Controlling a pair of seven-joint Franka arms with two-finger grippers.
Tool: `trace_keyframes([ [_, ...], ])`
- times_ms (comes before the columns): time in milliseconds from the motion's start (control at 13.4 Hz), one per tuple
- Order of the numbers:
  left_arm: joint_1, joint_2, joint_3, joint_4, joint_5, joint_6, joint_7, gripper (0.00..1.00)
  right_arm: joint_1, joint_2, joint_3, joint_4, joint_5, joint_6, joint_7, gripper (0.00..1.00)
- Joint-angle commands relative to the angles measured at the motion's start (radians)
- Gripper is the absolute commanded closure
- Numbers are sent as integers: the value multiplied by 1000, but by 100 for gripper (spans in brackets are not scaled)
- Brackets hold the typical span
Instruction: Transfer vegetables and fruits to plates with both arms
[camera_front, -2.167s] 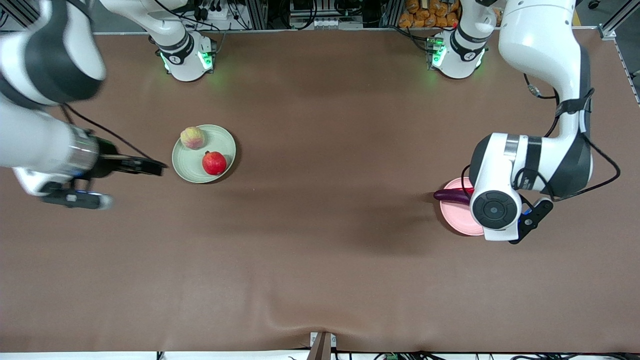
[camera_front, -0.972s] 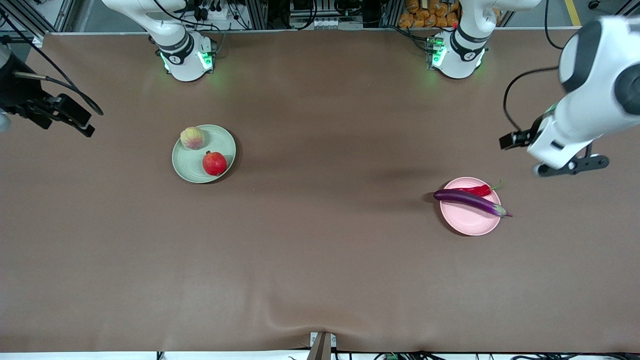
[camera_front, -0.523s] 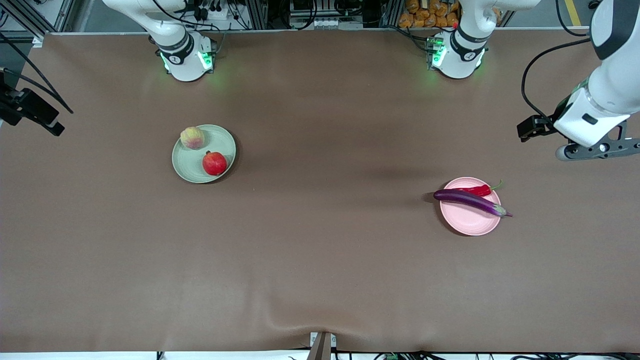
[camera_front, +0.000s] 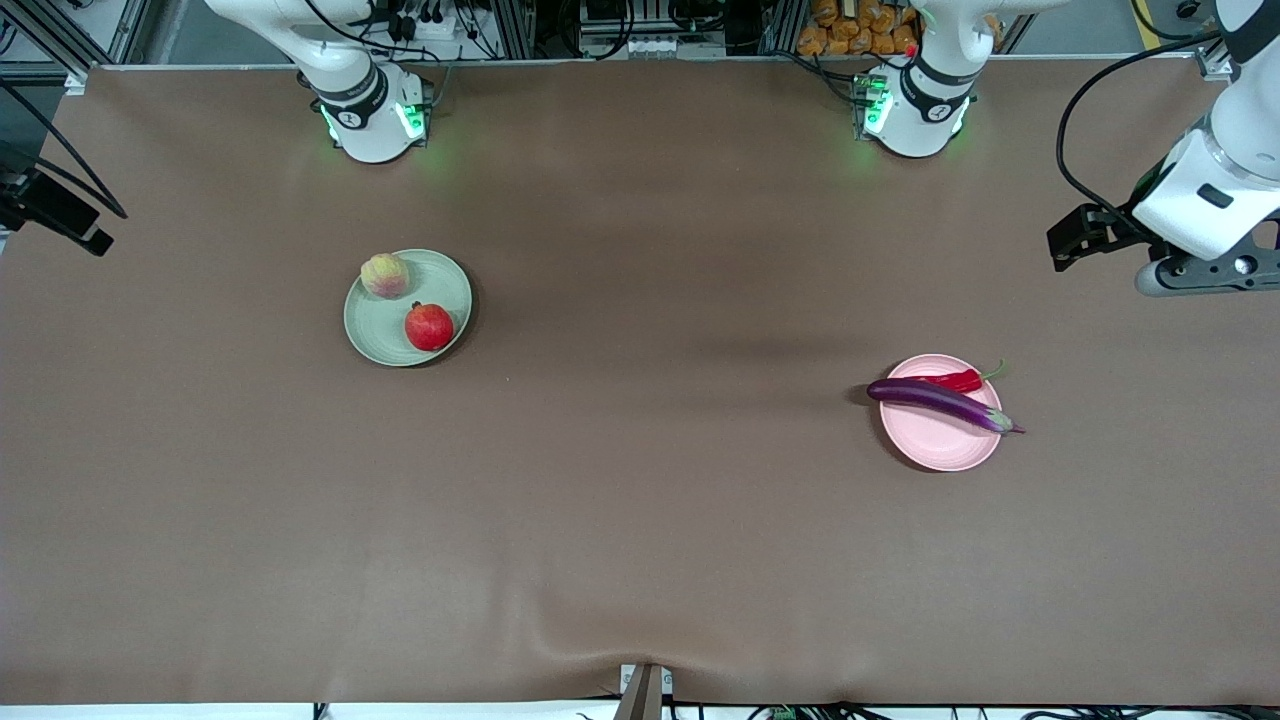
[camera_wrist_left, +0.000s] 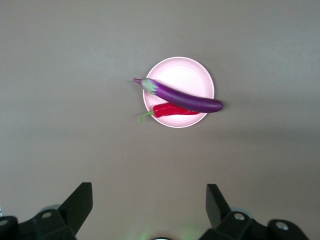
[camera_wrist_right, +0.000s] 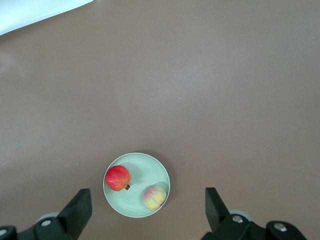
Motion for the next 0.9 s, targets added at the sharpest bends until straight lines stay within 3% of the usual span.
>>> trace_keyframes([
  [0,-61,4,52,30,-21,-29,4,0,-17,12,13,28,-17,-18,5,0],
  [374,-59,2,68,63,-107,-43,-7,0,-7,19,17,31,-24,-14,0,0],
  [822,-59,1,68,73,-99,-43,-8,0,-10,29,16,46,-49,-12,-6,0],
])
